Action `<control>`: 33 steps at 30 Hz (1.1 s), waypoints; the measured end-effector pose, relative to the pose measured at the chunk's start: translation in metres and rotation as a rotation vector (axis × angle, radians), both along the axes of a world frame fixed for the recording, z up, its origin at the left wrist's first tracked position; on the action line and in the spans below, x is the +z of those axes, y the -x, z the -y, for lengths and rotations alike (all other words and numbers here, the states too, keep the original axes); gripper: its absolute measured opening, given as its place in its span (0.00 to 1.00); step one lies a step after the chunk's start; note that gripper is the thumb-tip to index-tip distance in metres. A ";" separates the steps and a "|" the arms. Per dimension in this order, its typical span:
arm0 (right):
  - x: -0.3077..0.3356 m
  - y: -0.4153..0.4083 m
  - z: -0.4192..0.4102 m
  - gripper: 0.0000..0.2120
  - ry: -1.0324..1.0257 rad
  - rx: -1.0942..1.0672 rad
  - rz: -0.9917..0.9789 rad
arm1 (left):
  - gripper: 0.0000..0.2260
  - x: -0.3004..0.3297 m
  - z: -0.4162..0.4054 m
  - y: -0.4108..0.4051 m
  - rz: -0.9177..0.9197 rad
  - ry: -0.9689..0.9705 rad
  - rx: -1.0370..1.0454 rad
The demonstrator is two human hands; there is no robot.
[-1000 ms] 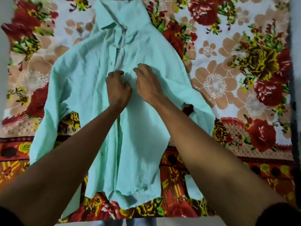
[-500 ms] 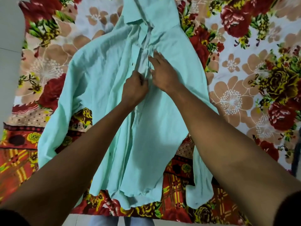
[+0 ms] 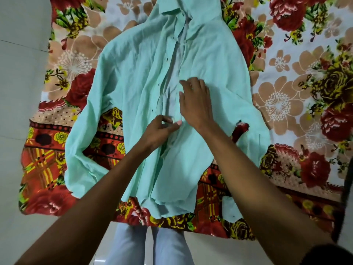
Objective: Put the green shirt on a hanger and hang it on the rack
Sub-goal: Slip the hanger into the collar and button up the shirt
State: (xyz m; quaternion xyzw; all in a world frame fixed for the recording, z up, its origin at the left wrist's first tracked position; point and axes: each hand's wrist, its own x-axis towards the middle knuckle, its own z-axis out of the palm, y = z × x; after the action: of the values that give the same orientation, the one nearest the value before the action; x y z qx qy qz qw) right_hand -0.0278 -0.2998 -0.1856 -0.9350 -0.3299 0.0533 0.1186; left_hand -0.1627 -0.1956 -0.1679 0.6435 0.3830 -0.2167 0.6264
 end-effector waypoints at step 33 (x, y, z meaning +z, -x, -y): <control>0.000 0.133 0.023 0.16 -0.064 -0.229 -0.091 | 0.25 0.035 0.020 0.122 -0.148 -0.356 -0.952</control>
State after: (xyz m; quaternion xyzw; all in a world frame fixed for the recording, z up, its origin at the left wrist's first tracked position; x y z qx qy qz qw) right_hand -0.1606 -0.3228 -0.1855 -0.9589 -0.2168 0.0714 0.1684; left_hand -0.2845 -0.2158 -0.1329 0.8262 0.1217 -0.4543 0.3101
